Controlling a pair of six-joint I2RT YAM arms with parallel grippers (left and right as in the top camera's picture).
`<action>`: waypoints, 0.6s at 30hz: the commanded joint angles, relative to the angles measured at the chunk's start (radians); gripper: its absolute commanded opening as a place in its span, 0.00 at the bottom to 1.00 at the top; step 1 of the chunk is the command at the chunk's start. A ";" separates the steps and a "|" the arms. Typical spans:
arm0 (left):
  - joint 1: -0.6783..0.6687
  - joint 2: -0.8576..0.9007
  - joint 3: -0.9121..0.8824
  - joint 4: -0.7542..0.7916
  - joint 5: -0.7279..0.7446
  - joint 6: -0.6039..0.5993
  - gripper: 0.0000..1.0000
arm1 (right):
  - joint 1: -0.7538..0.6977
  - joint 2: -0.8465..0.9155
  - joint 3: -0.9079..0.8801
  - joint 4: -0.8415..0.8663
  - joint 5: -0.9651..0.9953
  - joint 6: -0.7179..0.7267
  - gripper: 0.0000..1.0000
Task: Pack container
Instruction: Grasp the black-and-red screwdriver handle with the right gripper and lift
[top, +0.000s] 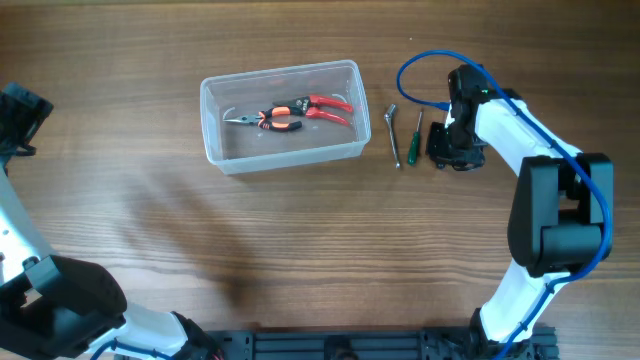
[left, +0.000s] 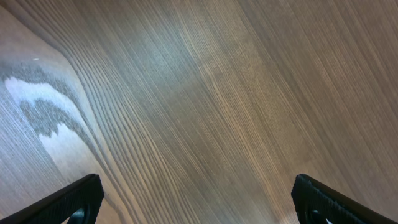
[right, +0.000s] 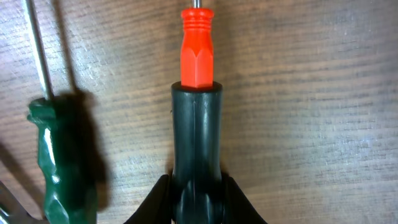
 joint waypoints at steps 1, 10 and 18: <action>0.004 0.003 -0.004 0.000 0.008 -0.009 1.00 | 0.002 -0.014 0.098 -0.054 -0.004 -0.008 0.04; 0.004 0.003 -0.004 0.000 0.008 -0.009 1.00 | 0.107 -0.230 0.470 -0.174 -0.085 -0.168 0.04; 0.004 0.003 -0.004 0.000 0.008 -0.009 1.00 | 0.413 -0.300 0.521 -0.037 -0.336 -0.723 0.04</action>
